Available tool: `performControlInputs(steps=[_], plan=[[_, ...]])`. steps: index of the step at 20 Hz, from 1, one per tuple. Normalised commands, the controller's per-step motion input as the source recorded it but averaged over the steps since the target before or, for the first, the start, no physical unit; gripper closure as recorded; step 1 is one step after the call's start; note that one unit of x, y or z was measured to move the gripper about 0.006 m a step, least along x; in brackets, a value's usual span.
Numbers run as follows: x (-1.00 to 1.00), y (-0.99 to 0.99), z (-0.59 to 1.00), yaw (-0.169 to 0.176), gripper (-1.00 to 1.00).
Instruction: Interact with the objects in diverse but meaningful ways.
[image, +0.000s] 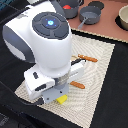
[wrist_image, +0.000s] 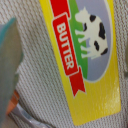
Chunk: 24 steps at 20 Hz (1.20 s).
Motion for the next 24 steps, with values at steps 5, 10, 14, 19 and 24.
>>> performControlInputs(steps=[5,10,14,19,24], plan=[[-0.25,0.01,0.95,-0.016,-1.0],[-0.62,0.0,0.27,-0.016,-1.0],[-0.88,0.05,0.0,-0.021,-1.0],[-0.94,0.1,-0.03,-0.018,-1.0],[-0.97,0.0,-0.26,-0.041,-1.0]])
